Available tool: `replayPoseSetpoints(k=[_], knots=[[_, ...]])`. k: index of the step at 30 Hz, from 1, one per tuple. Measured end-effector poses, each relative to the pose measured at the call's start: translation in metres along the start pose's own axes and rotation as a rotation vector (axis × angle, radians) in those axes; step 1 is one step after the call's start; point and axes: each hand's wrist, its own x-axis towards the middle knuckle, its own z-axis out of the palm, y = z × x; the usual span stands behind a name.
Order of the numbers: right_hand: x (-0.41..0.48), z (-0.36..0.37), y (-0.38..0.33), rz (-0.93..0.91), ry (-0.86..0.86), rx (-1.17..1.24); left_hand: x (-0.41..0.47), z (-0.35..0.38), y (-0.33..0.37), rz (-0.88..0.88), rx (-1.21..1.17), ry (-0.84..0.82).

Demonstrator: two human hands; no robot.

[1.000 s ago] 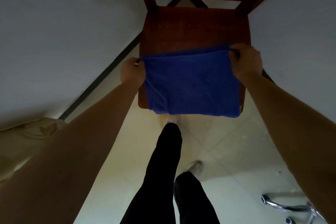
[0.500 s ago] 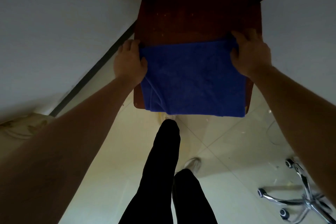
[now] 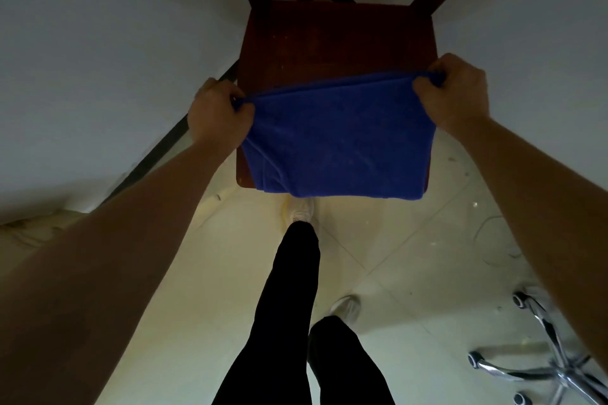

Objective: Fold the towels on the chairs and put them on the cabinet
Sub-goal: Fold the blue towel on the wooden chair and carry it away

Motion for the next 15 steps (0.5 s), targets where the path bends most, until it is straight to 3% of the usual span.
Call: replayPoseSetpoints(k=[5, 10, 11, 14, 15], knots=[[-0.03, -0.057, -0.031, -0.048, 0.066, 0.247, -0.031, -0.054, 0.036, 0.043, -0.243, 0.204], [-0.089, -0.115, -0.053, -0.311, 0.302, 0.221, -0.08, -0.111, 0.07, 0.089, -0.311, 0.435], [-0.105, -0.127, -0.051, -0.347, 0.318, 0.174, -0.095, -0.119, 0.072, 0.09, -0.308, 0.444], [-0.138, -0.147, -0.038, -0.309, 0.165, -0.192, -0.128, -0.127, 0.063, 0.133, 0.065, 0.245], [-0.147, -0.153, -0.033, -0.284, 0.168, -0.195, -0.136, -0.13, 0.061, 0.089, 0.068, 0.246]])
